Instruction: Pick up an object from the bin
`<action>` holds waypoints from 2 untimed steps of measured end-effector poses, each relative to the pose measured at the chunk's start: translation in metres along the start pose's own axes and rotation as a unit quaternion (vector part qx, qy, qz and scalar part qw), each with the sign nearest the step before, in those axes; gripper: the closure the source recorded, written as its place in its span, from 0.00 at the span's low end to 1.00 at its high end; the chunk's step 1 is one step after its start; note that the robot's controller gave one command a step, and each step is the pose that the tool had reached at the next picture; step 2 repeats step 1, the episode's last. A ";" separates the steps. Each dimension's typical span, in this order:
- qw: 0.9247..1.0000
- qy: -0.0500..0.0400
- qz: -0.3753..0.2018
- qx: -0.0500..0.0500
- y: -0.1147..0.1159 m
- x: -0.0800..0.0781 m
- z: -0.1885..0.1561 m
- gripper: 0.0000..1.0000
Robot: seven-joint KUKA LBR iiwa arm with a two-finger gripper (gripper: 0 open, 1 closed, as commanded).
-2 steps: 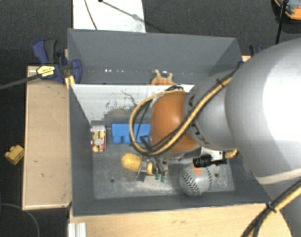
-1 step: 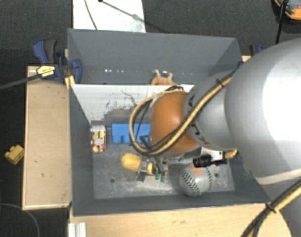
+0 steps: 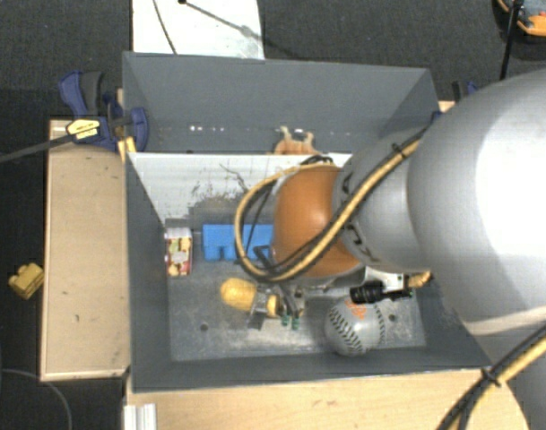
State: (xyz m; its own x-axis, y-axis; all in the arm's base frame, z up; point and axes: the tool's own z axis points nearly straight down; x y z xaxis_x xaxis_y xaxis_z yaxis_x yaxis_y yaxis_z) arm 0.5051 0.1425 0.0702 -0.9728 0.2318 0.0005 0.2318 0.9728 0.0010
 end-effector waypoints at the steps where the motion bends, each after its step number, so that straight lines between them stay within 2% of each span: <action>1: 1.000 0.000 0.003 0.001 -0.028 -0.021 -0.172 1.00; 2: 1.000 0.000 0.003 0.001 -0.028 -0.021 -0.172 1.00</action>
Offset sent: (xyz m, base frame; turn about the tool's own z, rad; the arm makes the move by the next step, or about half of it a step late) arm 0.0000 0.0000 0.0000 0.0000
